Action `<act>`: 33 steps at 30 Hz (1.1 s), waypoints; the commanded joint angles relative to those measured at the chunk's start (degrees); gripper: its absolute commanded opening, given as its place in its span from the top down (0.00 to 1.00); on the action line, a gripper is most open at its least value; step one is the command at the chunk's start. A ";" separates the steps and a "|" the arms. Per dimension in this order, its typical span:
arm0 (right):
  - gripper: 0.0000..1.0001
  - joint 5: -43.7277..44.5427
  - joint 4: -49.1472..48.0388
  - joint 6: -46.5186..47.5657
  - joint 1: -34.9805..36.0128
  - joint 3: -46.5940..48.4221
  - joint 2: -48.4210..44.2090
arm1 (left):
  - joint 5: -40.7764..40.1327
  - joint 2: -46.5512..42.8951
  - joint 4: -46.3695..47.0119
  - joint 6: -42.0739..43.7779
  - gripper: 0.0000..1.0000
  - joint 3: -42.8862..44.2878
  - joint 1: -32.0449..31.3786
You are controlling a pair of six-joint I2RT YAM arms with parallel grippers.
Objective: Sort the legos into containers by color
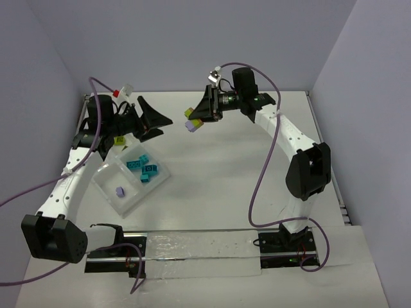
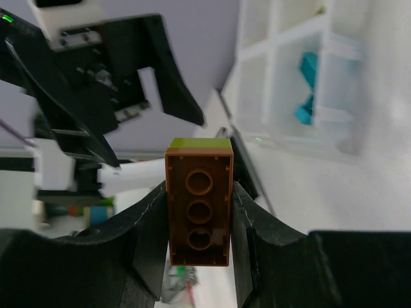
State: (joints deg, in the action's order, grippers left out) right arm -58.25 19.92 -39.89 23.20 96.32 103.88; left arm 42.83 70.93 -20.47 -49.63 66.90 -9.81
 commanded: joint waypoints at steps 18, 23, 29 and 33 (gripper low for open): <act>1.00 -7.61 -52.41 -40.38 2.23 -11.68 -3.13 | 10.29 2.11 30.51 -13.64 0.16 -6.46 -3.90; 1.00 -8.21 -51.45 -39.14 2.99 -11.82 -3.33 | 12.57 2.81 41.49 -20.84 0.20 -8.75 -3.90; 1.00 -8.81 -50.40 -38.42 3.25 -11.51 -3.05 | 12.72 2.57 43.41 -22.21 0.27 -9.68 -3.99; 1.00 -9.07 -50.28 -38.27 3.34 -11.26 -2.69 | 13.24 3.15 44.85 -23.72 0.39 -9.57 -3.99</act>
State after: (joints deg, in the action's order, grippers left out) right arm -65.76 -28.24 -78.96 26.13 83.53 103.33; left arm 54.43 73.87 18.44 -71.13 57.55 -13.45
